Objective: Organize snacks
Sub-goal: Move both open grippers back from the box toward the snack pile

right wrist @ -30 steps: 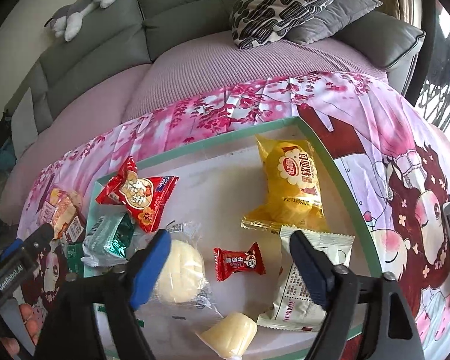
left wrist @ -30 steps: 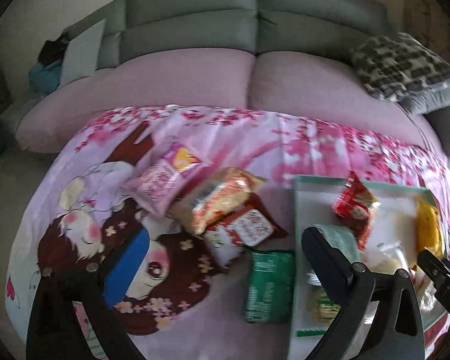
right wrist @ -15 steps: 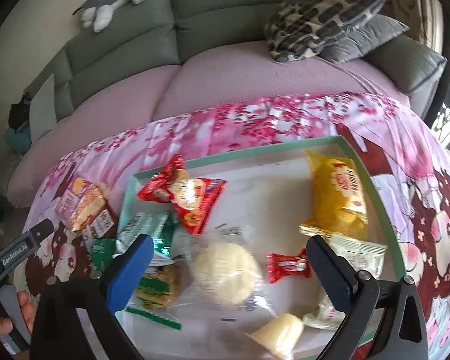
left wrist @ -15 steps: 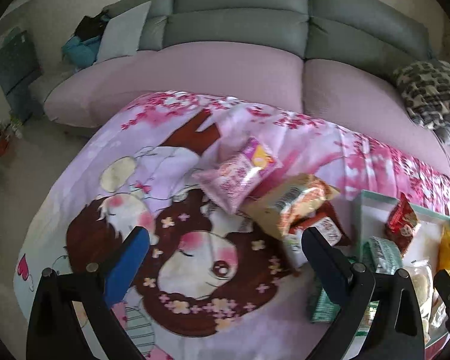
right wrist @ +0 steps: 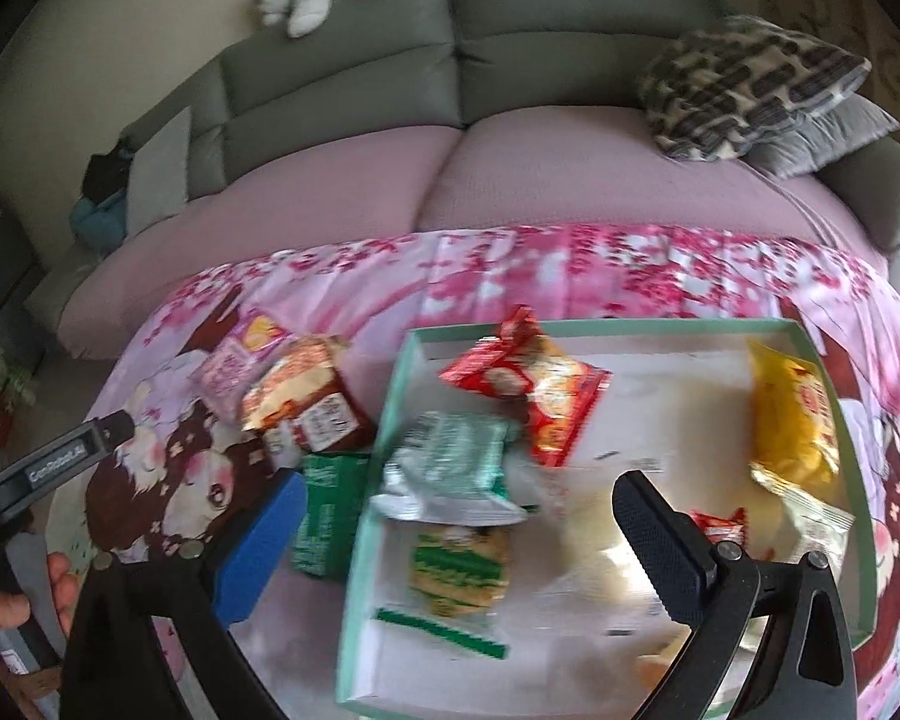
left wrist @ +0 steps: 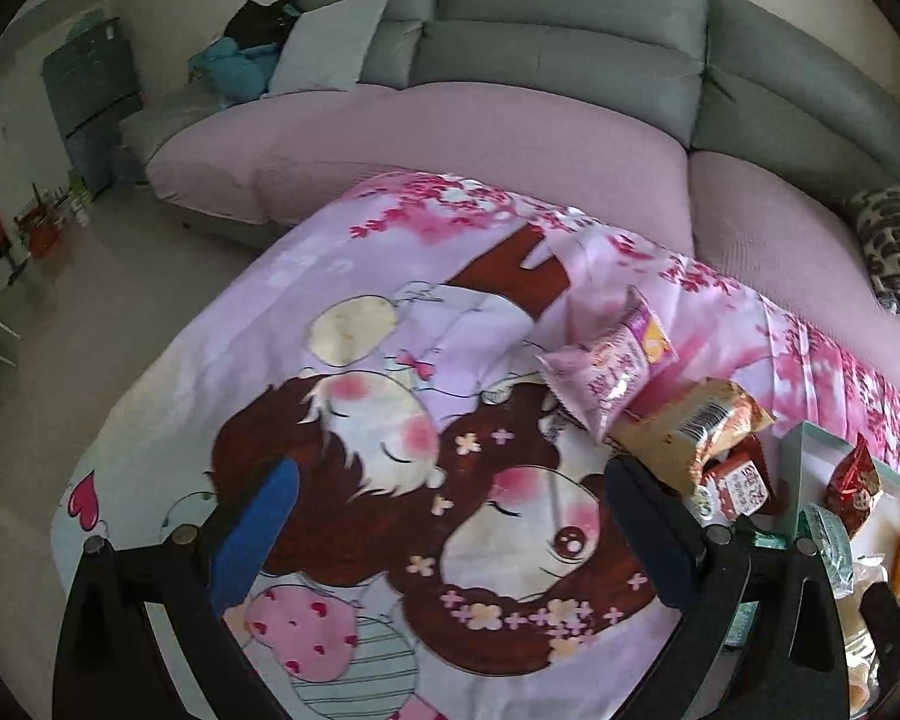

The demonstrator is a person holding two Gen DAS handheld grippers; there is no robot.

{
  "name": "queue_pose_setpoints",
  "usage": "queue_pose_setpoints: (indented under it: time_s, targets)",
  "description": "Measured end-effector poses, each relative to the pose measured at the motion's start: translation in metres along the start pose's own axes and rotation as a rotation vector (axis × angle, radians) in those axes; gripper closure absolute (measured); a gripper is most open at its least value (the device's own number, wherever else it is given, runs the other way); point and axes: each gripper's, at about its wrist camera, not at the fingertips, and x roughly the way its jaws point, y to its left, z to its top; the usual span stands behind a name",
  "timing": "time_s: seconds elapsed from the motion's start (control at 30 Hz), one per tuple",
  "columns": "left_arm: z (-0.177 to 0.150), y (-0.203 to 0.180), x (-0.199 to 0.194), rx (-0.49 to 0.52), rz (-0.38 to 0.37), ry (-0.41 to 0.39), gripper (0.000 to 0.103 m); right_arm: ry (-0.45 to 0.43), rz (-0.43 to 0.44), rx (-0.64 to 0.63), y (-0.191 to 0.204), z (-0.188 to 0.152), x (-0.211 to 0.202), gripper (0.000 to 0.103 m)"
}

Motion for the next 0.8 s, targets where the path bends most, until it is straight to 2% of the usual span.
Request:
queue_pose_setpoints:
  time_s: [0.2,0.43,0.8]
  targets:
    - [-0.001,0.014,-0.003,-0.011,0.013,-0.004,0.002,0.018,0.046,-0.052,0.031,-0.005,0.006,0.000]
    - [-0.008,0.016,0.009,0.012,0.015,0.046,0.002,0.036,0.098,-0.101,0.059,-0.013,0.015,0.000]
    - [-0.012,0.003,0.024,0.033,-0.041,0.109,0.002,0.100,0.106,-0.106,0.059,-0.024,0.033,0.000]
